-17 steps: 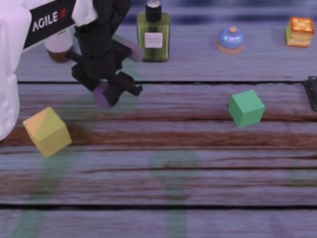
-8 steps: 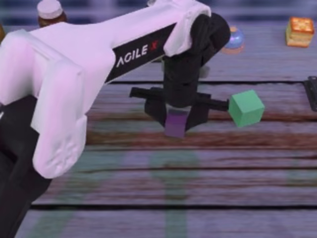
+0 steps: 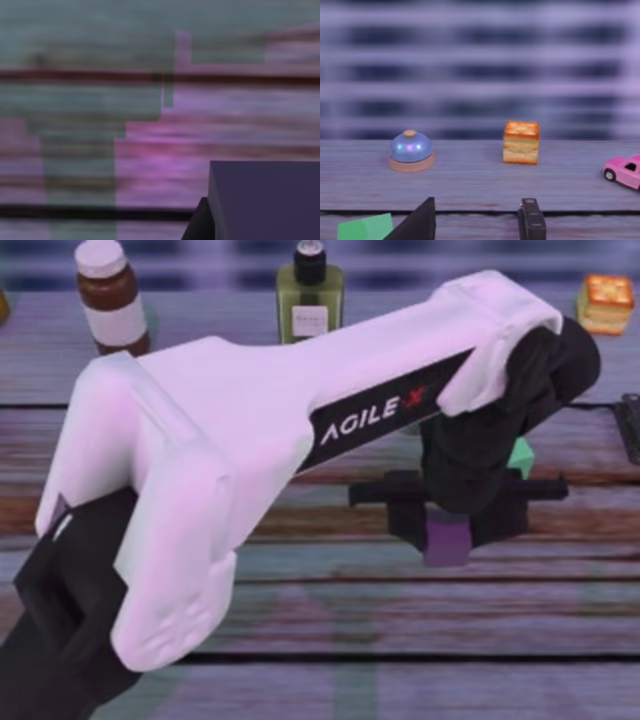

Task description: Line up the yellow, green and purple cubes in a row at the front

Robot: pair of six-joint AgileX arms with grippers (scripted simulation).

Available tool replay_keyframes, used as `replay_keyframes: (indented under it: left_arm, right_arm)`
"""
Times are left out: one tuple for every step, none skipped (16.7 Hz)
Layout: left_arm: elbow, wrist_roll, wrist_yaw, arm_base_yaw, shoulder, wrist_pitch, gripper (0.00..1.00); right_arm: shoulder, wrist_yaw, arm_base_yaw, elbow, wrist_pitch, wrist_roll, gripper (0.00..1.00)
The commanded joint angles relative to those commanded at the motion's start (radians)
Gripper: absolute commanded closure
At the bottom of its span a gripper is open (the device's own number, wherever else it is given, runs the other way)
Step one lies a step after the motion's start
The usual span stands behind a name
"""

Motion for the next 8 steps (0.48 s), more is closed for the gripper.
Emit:
replay_keyframes:
  left_arm:
    - [0.001, -0.005, 0.000, -0.003, -0.001, 0.000, 1.00]
    - [0.001, -0.005, 0.000, -0.003, -0.001, 0.000, 1.00]
    - [0.001, -0.005, 0.000, -0.003, -0.001, 0.000, 1.00]
    - [0.001, -0.005, 0.000, -0.003, -0.001, 0.000, 1.00]
    - [-0.002, -0.003, 0.001, 0.001, 0.000, 0.001, 1.00]
    - [-0.005, -0.002, 0.001, 0.001, 0.000, 0.004, 1.00]
    - [-0.018, -0.001, 0.001, 0.001, 0.002, 0.018, 1.00]
    - [-0.039, -0.002, 0.000, 0.002, 0.005, 0.042, 1.00]
  right_arm:
    - [0.000, 0.000, 0.000, 0.000, 0.000, 0.000, 0.00]
    - [0.000, 0.000, 0.000, 0.000, 0.000, 0.000, 0.00]
    - [0.000, 0.000, 0.000, 0.000, 0.000, 0.000, 0.00]
    - [0.000, 0.000, 0.000, 0.000, 0.000, 0.000, 0.00]
    - [0.000, 0.000, 0.000, 0.000, 0.000, 0.000, 0.00]
    - [0.000, 0.000, 0.000, 0.000, 0.000, 0.000, 0.00]
    - [0.000, 0.000, 0.000, 0.000, 0.000, 0.000, 0.00]
    - [0.000, 0.000, 0.000, 0.000, 0.000, 0.000, 0.00]
